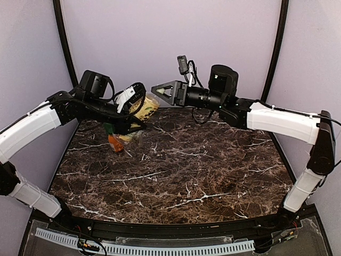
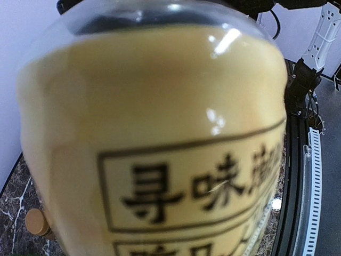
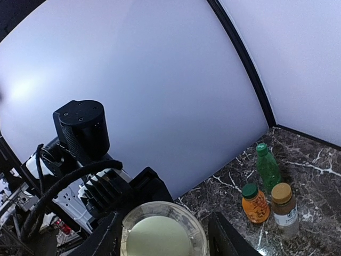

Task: Unscrew the bottle caps

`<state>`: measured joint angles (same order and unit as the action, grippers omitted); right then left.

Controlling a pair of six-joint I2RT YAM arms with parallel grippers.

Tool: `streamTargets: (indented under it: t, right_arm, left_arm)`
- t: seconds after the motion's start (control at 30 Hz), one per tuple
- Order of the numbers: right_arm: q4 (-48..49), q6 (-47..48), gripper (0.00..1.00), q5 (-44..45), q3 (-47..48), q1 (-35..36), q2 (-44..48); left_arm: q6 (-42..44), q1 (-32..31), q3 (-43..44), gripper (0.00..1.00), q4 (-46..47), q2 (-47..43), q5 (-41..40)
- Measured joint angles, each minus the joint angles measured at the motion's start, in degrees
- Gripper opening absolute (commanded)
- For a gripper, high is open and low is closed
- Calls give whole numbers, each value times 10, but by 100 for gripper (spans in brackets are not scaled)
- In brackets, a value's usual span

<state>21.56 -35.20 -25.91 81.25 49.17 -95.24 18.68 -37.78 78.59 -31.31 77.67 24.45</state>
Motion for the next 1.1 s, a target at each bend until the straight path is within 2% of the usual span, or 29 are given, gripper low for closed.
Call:
streamTargets:
  t: [0.17, 0.2, 0.3, 0.33, 0.5, 0.67, 0.7, 0.8, 0.83, 0.93, 0.97, 1.1]
  right_arm:
    - [-85, 19, 65, -13, 22, -8, 16]
    - [-103, 22, 70, -14, 24, -9, 25]
    - [-154, 22, 95, -15, 29, -14, 55]
    - [-167, 26, 98, -16, 31, -15, 65]
    - [-208, 5, 98, -24, 43, -15, 79]
    - [-236, -4, 98, -28, 79, -11, 46]
    - [-240, -5, 98, -29, 87, -10, 37]
    - [-242, -10, 86, -37, 107, -6, 11]
    - [-241, -12, 80, -40, 109, -4, 5]
    - [-238, -26, 55, -50, 110, -4, -13]
    - [-235, -26, 51, -54, 111, -4, -18]
    - [-223, -40, 51, -70, 120, -4, -43]
  left_arm:
    - [51, 0, 0, 37, -1, -13, -63]
    - [73, 0, -1, 37, -1, -19, -86]
    - [133, 0, -12, 36, 5, -37, -161]
    - [162, -1, -21, 36, 13, -46, -196]
    - [292, -11, -73, 35, 74, -79, -337]
    - [412, -34, -118, 36, 164, -102, -426]
    - [430, -38, -126, 35, 182, -106, -437]
    - [480, -43, -151, 36, 232, -113, -463]
    - [490, -45, -156, 36, 242, -114, -468]
    - [515, -46, -167, 35, 266, -114, -480]
    - [522, -47, -169, 35, 271, -114, -483]
    - [534, -50, -172, 36, 284, -114, -489]
